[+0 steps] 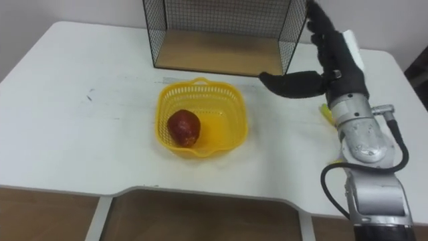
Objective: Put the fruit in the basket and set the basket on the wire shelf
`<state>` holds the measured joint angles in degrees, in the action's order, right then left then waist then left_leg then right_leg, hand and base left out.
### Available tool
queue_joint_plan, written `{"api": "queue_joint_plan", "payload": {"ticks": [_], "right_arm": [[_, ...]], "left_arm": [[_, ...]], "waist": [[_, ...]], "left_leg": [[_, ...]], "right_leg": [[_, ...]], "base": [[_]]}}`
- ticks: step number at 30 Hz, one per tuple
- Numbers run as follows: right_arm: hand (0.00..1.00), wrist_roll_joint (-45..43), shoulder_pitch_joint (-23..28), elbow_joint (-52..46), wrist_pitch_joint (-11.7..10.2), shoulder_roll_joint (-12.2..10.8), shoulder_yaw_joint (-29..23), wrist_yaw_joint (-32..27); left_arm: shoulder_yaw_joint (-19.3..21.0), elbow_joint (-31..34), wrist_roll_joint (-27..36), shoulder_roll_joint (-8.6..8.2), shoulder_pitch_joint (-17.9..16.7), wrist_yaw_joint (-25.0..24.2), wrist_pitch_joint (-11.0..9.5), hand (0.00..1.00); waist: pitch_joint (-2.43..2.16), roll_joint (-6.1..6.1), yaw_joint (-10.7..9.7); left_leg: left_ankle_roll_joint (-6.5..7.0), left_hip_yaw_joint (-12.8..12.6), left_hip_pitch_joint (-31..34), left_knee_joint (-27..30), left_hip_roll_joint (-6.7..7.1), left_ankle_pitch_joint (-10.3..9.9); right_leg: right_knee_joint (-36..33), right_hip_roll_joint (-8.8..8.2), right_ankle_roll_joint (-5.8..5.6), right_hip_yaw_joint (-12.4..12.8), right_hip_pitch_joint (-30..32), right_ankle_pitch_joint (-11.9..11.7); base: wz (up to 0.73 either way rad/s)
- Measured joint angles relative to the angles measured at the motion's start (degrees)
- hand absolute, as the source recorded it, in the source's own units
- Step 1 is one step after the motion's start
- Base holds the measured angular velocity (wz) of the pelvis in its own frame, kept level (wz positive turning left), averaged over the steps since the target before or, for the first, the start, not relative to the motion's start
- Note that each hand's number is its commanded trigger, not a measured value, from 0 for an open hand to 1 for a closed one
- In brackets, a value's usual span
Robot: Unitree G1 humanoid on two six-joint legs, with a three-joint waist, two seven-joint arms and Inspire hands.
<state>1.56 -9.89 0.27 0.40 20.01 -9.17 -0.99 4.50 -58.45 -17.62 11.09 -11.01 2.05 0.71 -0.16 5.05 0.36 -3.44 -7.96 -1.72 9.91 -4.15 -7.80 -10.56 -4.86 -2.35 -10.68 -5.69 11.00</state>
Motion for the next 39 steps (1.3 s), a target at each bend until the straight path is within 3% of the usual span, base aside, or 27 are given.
{"api": "queue_joint_plan", "payload": {"ticks": [3,6,11,18,22,30,32,39], "right_arm": [[0.00,0.04,0.00,0.30,-0.61,0.20,-2.12,-4.93],[0.00,-1.25,-0.02,2.31,-0.92,0.52,-3.45,-9.22],[0.00,-2.27,-0.28,8.97,-0.28,0.91,-3.47,-12.51],[0.00,-1.75,-0.53,14.58,0.80,1.15,-3.49,-12.77],[0.00,-1.78,-1.47,19.38,1.83,2.79,-3.51,-12.69],[0.00,-1.70,-2.85,25.72,2.91,3.59,-3.43,-12.49],[0.00,-0.83,-4.85,30.72,2.98,3.89,-3.45,-11.70],[0.00,-0.59,-4.94,34.19,2.98,4.05,-3.45,-7.75]], "left_arm": [[-0.04,0.64,-0.05,0.39,0.01,0.04,0.01,0.00],[-0.23,1.02,0.00,0.85,-0.15,0.04,0.28,0.00],[-0.23,1.14,-0.02,0.77,-0.14,0.04,0.77,0.00],[-0.13,2.40,-0.07,0.75,-1.71,0.03,2.69,0.00],[-0.06,3.54,-0.52,0.71,-2.31,0.02,4.10,0.00],[-0.17,3.98,-0.52,0.72,-3.08,0.01,5.18,0.00],[-0.17,4.02,-0.51,0.75,-3.07,-0.13,5.18,0.00],[-0.10,4.00,-0.52,0.76,-3.26,-0.37,5.21,0.00]], "waist": [[0.30,0.65,-0.23],[0.19,0.98,-0.42],[0.38,0.70,-0.73],[0.41,0.55,-1.64],[0.36,0.62,-1.64],[0.39,0.87,-1.57],[0.48,1.21,-1.62],[0.53,1.63,-1.63]], "left_leg": [[0.00,0.14,0.16,-0.01,0.03,0.00],[-0.01,0.25,0.54,0.04,0.09,-0.01],[-0.01,0.27,1.12,0.03,0.08,-0.01],[-0.01,0.30,1.18,-0.20,0.07,-0.01],[-0.01,0.27,1.11,-0.23,0.08,-0.01],[-0.01,0.21,0.39,-0.19,0.08,-0.01],[-0.01,0.23,0.05,-0.18,0.08,-0.01],[-0.01,0.15,0.12,-0.17,0.09,-0.01]], "right_leg": [[0.44,0.02,-0.02,-0.19,0.16,0.01],[0.89,0.02,-0.02,-0.47,0.16,0.01],[0.69,0.02,0.00,-0.55,0.50,0.00],[0.70,0.00,-0.01,-0.74,1.01,0.00],[0.69,-0.01,-0.01,-0.73,0.95,0.00],[0.67,-0.01,-0.01,-0.52,0.39,0.00],[0.70,0.00,-0.01,-0.49,0.07,0.00],[0.89,0.00,-0.03,-0.12,0.12,0.02]], "base": [[0.02],[0.03],[0.00],[0.00],[0.00],[0.00],[0.00],[0.00]]}}
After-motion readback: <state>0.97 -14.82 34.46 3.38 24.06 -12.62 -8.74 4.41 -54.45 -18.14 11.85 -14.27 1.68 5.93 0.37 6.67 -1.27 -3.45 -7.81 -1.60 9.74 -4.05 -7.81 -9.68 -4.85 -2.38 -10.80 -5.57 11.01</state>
